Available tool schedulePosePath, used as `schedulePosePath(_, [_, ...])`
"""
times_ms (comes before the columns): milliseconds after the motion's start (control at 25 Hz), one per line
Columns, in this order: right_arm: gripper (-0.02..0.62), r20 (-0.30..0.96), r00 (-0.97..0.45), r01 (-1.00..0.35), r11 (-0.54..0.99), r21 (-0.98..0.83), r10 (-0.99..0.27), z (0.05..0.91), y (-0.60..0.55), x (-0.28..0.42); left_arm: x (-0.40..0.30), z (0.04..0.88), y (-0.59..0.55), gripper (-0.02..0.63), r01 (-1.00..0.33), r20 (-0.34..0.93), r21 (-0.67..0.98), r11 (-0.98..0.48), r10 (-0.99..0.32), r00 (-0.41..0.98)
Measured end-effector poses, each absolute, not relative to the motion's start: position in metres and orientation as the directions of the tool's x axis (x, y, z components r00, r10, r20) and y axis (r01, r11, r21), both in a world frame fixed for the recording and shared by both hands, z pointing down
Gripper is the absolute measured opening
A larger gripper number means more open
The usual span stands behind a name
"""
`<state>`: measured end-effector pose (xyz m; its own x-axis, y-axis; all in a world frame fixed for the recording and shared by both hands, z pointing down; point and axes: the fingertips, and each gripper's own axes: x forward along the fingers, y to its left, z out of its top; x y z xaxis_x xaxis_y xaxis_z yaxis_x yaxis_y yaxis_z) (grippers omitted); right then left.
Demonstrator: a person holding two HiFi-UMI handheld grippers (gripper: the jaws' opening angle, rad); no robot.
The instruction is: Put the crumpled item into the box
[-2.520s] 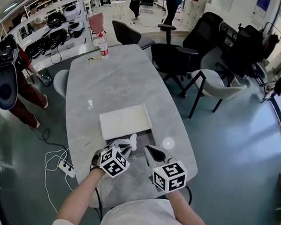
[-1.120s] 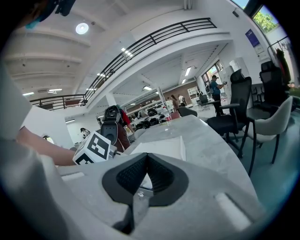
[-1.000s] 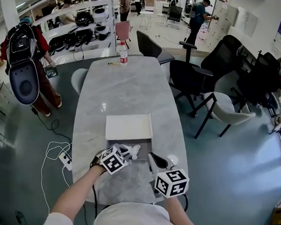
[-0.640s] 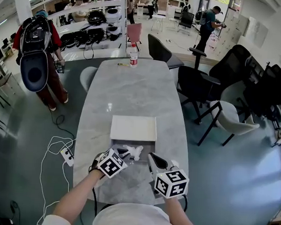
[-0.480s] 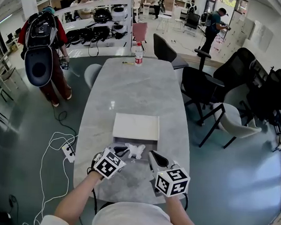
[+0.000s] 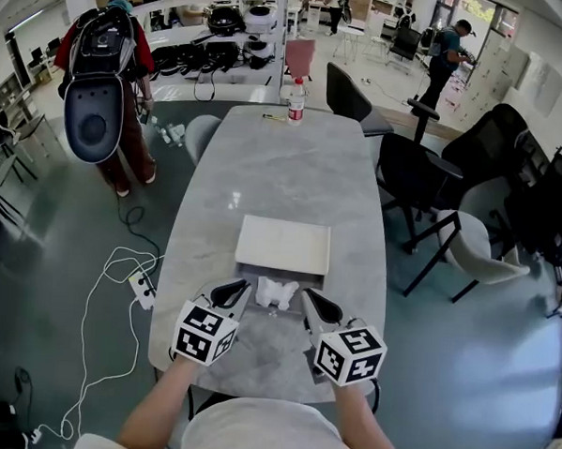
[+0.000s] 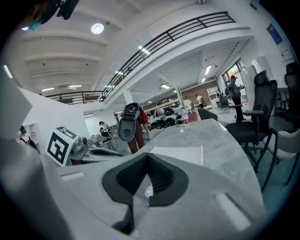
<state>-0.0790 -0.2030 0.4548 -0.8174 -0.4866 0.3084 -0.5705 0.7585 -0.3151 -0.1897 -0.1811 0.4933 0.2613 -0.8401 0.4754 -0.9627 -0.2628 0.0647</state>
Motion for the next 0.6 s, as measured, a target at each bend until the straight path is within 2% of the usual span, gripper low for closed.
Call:
schedulePosePath(280, [0.005, 0.299, -0.823, -0.561, 0.774, -0.295, -0.483, 0.450, -0.200, -0.082, -0.199, 0.481, -0.178, 0.029, -0.979, 0.411, 0.109, -0.171, -0.889, 0.201])
schedulePosePath(600, [0.005, 0.296, -0.814, -0.576, 0.766, -0.287, -0.500, 0.446, -0.200, -0.081, -0.191, 0.481, -0.180, 0.023, -0.973, 0.399, 0.139, -0.183, -0.889, 0.224])
